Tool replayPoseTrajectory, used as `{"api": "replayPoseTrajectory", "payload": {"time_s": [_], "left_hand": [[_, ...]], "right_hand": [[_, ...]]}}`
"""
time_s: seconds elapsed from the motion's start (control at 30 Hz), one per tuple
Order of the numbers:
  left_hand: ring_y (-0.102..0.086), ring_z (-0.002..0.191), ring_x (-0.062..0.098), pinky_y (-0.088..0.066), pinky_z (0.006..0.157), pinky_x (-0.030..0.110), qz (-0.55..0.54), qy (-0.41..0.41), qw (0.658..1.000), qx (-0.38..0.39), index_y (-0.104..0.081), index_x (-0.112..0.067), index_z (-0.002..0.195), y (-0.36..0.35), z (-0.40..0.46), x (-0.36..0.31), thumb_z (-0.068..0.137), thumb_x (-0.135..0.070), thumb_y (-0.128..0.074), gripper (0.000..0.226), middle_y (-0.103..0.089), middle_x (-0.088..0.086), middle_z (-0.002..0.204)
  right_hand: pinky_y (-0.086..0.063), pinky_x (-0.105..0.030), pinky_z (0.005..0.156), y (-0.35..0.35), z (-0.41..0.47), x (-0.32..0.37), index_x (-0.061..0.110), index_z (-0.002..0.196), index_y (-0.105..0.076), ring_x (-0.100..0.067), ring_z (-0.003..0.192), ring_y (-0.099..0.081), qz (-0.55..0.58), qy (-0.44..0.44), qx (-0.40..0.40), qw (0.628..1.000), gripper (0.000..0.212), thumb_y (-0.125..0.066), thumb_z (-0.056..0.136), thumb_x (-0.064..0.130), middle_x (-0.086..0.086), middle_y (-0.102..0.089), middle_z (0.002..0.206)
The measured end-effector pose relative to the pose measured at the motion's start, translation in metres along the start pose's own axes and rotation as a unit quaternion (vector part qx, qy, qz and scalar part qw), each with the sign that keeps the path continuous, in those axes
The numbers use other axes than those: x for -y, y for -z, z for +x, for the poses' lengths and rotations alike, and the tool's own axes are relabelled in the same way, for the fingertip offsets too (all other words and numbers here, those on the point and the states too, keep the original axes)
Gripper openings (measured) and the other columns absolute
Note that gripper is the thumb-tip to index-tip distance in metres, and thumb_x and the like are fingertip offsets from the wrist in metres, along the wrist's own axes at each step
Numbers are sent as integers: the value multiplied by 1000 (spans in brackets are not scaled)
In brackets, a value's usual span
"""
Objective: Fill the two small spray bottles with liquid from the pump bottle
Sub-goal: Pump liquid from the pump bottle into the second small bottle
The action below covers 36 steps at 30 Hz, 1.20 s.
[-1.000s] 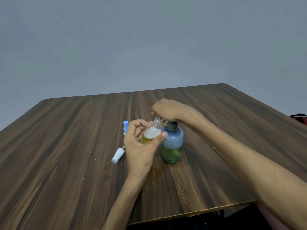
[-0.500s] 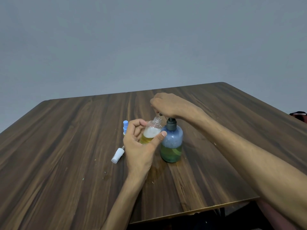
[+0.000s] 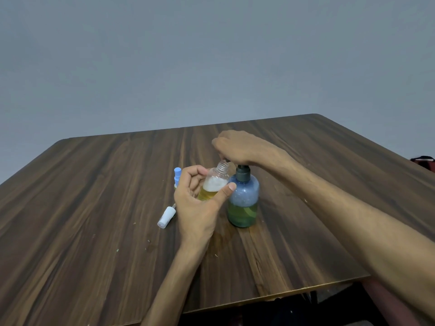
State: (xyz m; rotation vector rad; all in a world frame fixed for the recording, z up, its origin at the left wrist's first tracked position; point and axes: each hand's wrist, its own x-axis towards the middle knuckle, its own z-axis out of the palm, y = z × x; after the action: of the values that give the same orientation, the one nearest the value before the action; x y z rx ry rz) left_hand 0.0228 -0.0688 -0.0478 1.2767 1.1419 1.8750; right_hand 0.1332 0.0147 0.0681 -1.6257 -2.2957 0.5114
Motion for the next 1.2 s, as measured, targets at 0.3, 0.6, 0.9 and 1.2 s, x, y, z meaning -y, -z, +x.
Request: {"api": "replayPoseTrajectory", "payload": {"time_s": [0.3, 0.6, 0.9, 1.2], "left_hand": [[-76, 100, 19, -62, 91, 36, -11, -4, 1000, 2, -61, -12, 104, -1, 0, -1, 64, -17, -94, 53, -79, 4, 103], [-75, 95, 11, -60, 86, 26, 0, -4, 1000, 3, -61, -8, 104, 0, 1, 1, 69, 1, -95, 50, -78, -5, 97], [-75, 96, 14, -60, 86, 28, -11, -8, 1000, 3, -61, -13, 103, 0, 1, 2, 66, -6, -99, 54, -78, -1, 98], [-75, 95, 11, -60, 85, 25, -11, -6, 1000, 8, -61, -13, 103, -1, 2, 3, 67, -3, -98, 53, -78, -5, 97]], "right_hand": [[-47, -41, 71, 1, -3, 1, 16, 79, -58, -24, 79, -62, 23, -9, -9, 1000, 37, -31, 78, 41, -4, -69, 94], [-47, -40, 72, 2, -5, 1, 16, 84, -58, -24, 80, -60, 46, -7, -27, 999, 39, -31, 91, 43, -3, -69, 93], [-35, -42, 83, 0, -1, -2, 18, 87, -57, -22, 85, -59, 15, -6, -22, 1000, 35, -30, 98, 37, 0, -70, 94], [-37, -46, 89, -1, -3, -1, 16, 91, -60, -23, 91, -62, 16, -16, -19, 1000, 35, -32, 99, 35, -2, -72, 97]]}}
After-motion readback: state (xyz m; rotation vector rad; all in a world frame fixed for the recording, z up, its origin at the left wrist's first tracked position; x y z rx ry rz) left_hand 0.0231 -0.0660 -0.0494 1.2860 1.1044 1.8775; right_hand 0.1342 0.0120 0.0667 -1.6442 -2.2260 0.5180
